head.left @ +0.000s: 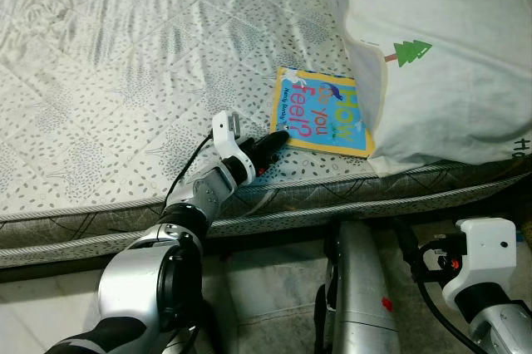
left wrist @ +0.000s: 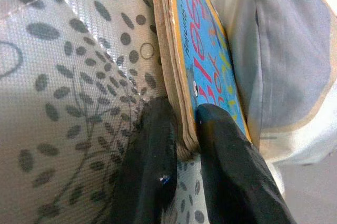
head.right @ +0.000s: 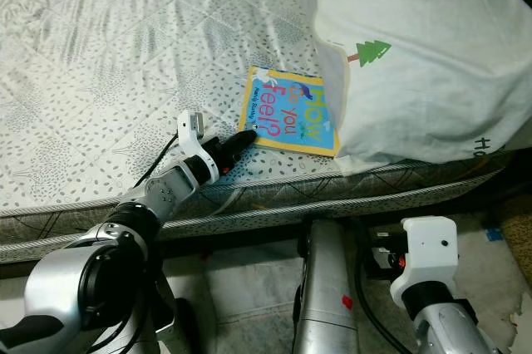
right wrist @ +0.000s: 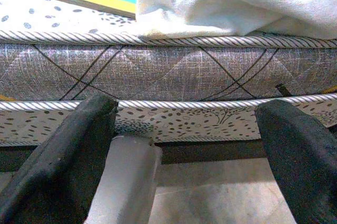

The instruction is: Clean up the room

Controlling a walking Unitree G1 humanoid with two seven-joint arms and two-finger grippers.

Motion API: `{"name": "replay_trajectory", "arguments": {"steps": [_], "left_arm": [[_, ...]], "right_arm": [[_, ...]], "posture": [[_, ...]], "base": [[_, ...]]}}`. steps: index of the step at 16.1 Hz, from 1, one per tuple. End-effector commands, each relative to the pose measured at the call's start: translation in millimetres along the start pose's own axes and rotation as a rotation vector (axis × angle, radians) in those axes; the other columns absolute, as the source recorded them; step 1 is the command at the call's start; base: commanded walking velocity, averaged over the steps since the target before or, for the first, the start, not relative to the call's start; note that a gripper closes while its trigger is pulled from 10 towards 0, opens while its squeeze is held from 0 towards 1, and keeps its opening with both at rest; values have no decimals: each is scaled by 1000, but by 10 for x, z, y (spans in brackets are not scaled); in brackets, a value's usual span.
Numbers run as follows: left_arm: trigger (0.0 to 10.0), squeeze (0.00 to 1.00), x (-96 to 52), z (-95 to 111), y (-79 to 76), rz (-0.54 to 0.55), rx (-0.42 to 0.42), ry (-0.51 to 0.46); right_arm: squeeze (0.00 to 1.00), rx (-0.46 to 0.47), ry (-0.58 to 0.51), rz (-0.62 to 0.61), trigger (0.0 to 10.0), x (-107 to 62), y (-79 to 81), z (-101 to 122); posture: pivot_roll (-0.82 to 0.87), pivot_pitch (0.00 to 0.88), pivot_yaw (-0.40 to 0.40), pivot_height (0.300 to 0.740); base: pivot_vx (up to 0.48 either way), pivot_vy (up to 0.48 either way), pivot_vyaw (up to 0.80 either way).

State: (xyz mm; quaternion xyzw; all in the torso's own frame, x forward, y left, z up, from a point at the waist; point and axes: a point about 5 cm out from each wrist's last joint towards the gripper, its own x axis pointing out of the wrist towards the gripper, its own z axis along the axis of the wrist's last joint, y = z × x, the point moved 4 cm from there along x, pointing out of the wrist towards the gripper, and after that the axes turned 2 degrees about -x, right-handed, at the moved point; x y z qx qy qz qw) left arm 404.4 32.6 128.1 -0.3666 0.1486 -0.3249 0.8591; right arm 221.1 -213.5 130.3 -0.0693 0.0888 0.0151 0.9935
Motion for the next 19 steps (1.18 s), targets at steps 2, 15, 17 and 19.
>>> {"name": "replay_trajectory", "arguments": {"steps": [2,15,17,19], "left_arm": [[0,0,7,-413,46,59,-84,98],[0,0,166,-814,-151,138,-308,13],[0,0,178,-931,-198,145,-315,18],[8392,0,177,-1029,-235,143,-339,21]], "right_arm": [[0,1,6,-7,10000,-27,25,-15],[0,5,-18,-4,10000,22,98,40],[0,7,-24,-5,10000,29,114,60],[0,10,-29,-3,10000,47,124,70]], "posture": [[-395,281,39,477],[-375,271,55,477],[-370,268,59,477],[-364,265,60,477]], "base": [[0,0,0],[0,0,0],[0,0,0],[0,0,0]]}}
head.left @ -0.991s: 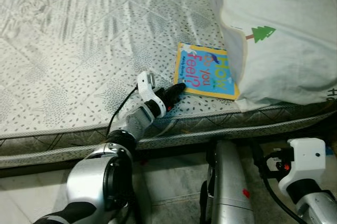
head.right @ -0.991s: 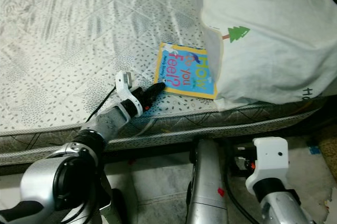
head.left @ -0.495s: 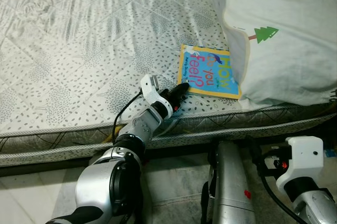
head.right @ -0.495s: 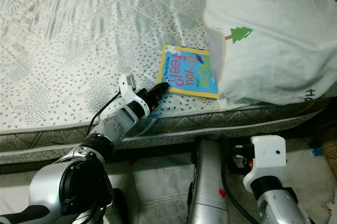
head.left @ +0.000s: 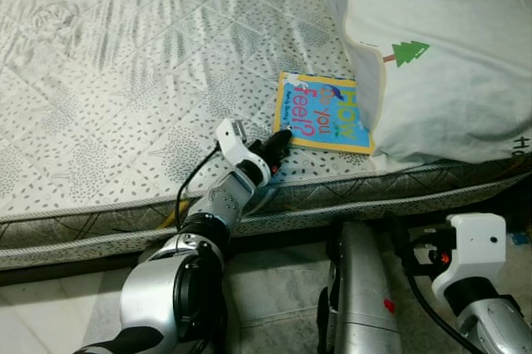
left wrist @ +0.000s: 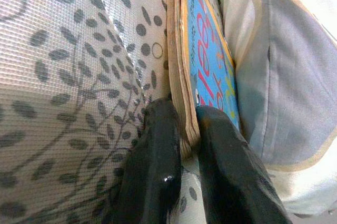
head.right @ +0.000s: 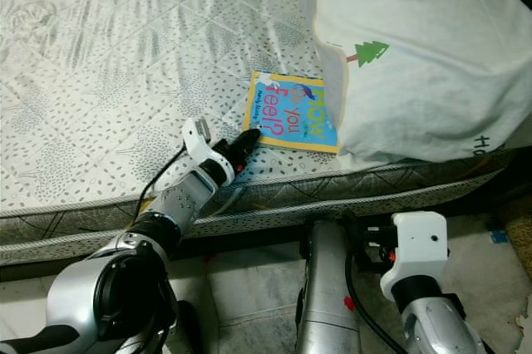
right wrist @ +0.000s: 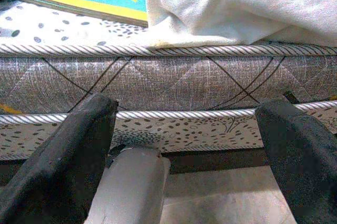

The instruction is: Clean up the room

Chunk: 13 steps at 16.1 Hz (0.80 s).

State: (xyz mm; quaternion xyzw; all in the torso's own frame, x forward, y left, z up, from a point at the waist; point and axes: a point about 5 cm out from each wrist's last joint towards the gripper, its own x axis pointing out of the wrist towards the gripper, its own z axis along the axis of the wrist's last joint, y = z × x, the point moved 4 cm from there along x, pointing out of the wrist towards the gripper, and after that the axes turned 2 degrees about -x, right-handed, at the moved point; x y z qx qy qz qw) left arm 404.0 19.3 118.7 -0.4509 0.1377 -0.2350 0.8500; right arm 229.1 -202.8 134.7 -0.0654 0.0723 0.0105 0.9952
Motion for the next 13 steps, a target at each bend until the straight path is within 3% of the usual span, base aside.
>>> {"name": "replay_trajectory", "arguments": {"steps": [1,8,9,13], "left_arm": [[10000,0,-66,-978,-82,56,-163,168],[10000,0,-75,-1109,-157,57,-144,167],[10000,0,-99,-977,-147,39,-41,73],[10000,0,-119,-913,-112,48,-19,41]], "right_arm": [[0,3,1,9,10000,-14,31,3],[0,6,-11,8,10000,37,48,24],[0,8,-14,7,10000,57,49,24],[0,8,-15,7,10000,65,49,23]], "posture": [[-360,263,61,477],[-348,254,68,477],[-344,253,68,477],[-336,251,68,477]], "base": [[0,0,0],[0,0,0],[0,0,0],[0,0,0]]}}
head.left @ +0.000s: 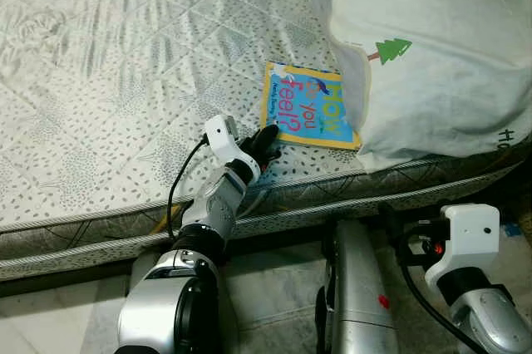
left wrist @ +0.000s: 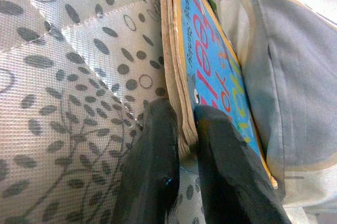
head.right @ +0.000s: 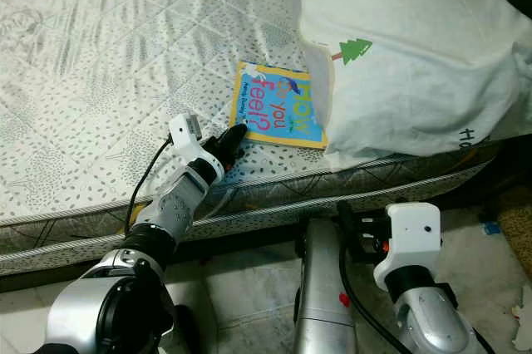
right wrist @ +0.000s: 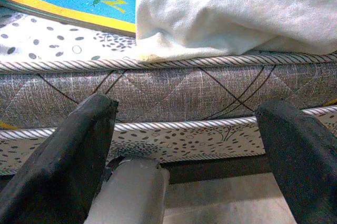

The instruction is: Clean up the room

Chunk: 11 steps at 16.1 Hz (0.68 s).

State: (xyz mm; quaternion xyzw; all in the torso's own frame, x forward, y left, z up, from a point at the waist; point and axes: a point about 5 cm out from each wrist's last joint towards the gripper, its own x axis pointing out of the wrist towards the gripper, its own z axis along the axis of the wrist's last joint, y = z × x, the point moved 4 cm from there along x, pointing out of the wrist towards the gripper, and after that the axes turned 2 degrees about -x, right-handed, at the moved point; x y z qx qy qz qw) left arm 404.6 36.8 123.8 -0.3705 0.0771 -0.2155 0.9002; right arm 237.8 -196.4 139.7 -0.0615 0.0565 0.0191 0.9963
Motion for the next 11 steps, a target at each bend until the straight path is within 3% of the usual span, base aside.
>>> {"name": "replay_trajectory", "arguments": {"steps": [1,11], "left_arm": [[10000,0,-139,-1005,-368,21,-222,143],[10000,0,-139,-1005,-368,21,-222,143]], "right_arm": [[0,2,18,-9,10000,-16,-5,-46],[0,2,18,-9,10000,-16,-5,-46]], "posture": [[-336,251,68,477],[-336,251,68,477]], "base": [[0,0,0],[0,0,0]]}}
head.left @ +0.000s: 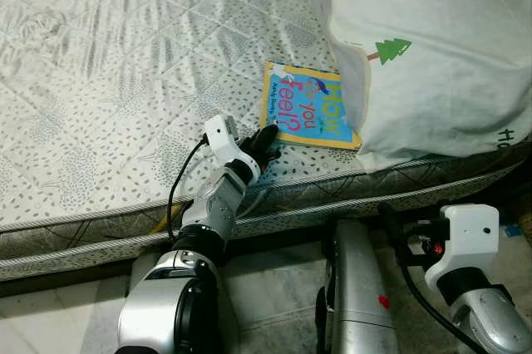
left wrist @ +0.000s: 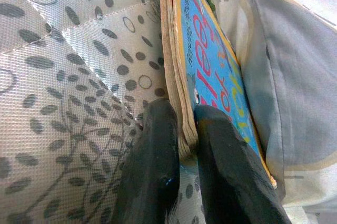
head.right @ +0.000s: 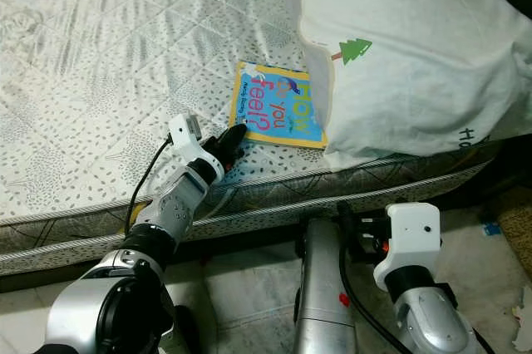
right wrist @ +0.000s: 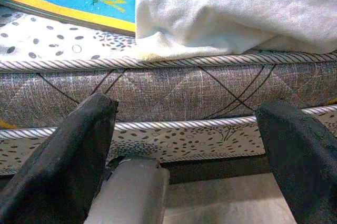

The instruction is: Clean up the room

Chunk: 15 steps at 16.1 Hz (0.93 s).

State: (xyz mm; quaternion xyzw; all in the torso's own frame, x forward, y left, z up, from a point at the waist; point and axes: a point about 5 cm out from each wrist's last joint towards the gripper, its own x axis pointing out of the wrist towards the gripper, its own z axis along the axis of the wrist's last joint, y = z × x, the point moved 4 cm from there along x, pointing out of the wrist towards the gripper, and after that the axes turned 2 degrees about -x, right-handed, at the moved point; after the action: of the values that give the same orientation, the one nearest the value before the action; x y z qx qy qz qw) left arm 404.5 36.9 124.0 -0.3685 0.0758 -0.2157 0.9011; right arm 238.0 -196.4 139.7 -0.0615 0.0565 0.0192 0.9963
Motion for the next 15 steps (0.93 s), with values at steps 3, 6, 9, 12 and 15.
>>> {"name": "replay_trajectory", "arguments": {"steps": [3,6,9,12,15], "left_arm": [[10000,0,-355,-643,84,158,-67,25],[10000,0,-745,-160,534,343,124,-96],[10000,0,-883,-158,553,388,124,-110],[10000,0,-911,-308,512,342,77,-33],[10000,0,-795,-443,413,271,35,40]], "right_arm": [[0,2,9,1,10000,65,0,-60],[0,-7,-10,23,10000,187,10,-65],[0,-8,-15,17,10000,201,-14,-69],[0,-6,-31,26,10000,241,21,-65],[0,-10,-39,22,10000,253,5,-54]], "posture": [[-272,222,56,477],[-274,218,60,477],[-266,213,61,477],[-266,207,58,477],[-273,206,58,477]], "base": [[0,0,0],[0,0,0],[0,0,0],[0,0,0],[0,0,0]]}}
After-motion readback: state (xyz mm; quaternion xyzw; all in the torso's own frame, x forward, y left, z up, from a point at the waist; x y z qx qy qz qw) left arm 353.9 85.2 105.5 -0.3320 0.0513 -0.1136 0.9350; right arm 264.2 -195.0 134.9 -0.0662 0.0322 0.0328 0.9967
